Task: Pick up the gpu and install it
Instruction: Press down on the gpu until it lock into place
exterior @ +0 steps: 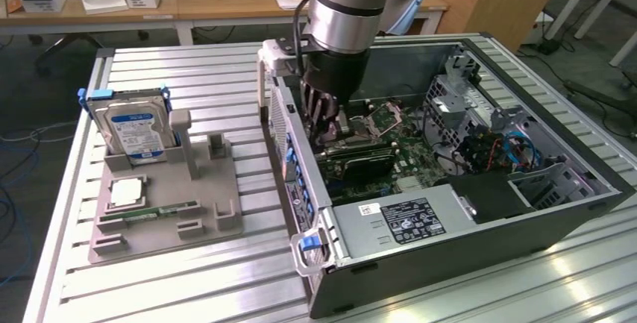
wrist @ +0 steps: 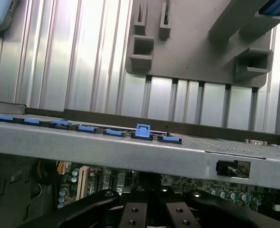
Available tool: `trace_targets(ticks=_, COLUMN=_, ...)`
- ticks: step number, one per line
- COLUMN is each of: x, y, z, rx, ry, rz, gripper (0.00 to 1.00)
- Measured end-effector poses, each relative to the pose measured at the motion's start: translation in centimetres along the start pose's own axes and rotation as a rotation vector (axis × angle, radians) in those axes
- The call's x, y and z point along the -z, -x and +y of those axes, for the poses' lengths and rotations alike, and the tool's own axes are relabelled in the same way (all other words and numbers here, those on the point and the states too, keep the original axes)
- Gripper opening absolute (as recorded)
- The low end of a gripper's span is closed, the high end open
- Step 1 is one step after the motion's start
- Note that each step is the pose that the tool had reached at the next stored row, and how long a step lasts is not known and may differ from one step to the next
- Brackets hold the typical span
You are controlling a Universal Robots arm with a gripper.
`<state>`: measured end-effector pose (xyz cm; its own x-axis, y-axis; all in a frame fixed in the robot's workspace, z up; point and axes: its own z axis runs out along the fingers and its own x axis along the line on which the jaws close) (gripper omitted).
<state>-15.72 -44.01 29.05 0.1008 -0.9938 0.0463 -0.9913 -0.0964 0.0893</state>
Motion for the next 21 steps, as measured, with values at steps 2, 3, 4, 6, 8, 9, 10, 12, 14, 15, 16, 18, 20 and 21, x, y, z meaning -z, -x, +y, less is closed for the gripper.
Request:
trace_targets(ticks=2, x=0.00, y=0.01, z=0.09, rx=0.000, ry=0.0003, rz=0.0026, gripper=0.10)
trace_targets(ticks=3, x=-0.01, y=0.02, z=0.14, rx=0.000, ry=0.0003, rz=0.0038, gripper=0.10)
trace_targets(ticks=4, x=-0.02, y=0.05, z=0.19, rx=0.001, ry=0.0004, rz=0.0052, gripper=0.10)
trace_targets(ticks=6, x=-0.03, y=0.13, z=0.25, rx=0.001, ry=0.0007, rz=0.0086, gripper=0.10)
trace_targets(ticks=8, x=-0.02, y=0.40, z=0.25, rx=0.001, ry=0.0012, rz=0.0154, gripper=0.10)
trace_targets(ticks=9, x=-0.01, y=0.45, z=0.24, rx=0.001, ry=0.0014, rz=0.0165, gripper=0.10)
trace_targets(ticks=10, x=-0.01, y=0.45, z=0.24, rx=0.001, ry=0.0015, rz=0.0169, gripper=0.10)
trace_targets(ticks=12, x=-0.01, y=0.45, z=0.25, rx=0.002, ry=0.0015, rz=0.0174, gripper=0.10)
trace_targets(ticks=14, x=-0.02, y=0.51, z=0.25, rx=0.002, ry=0.0016, rz=0.0183, gripper=0.10)
trace_targets(ticks=15, x=-0.03, y=0.59, z=0.25, rx=0.003, ry=0.0017, rz=0.0183, gripper=0.10)
trace_targets(ticks=16, x=-0.05, y=0.65, z=0.22, rx=0.003, ry=0.0017, rz=0.0184, gripper=0.10)
trace_targets(ticks=18, x=-0.07, y=0.69, z=0.20, rx=0.003, ry=0.0015, rz=0.0183, gripper=0.10)
trace_targets(ticks=20, x=-0.06, y=0.70, z=0.16, rx=0.004, ry=0.0016, rz=0.0184, gripper=0.10)
trace_targets(ticks=21, x=-0.07, y=0.70, z=0.14, rx=0.004, ry=0.0016, rz=0.0183, gripper=0.10)
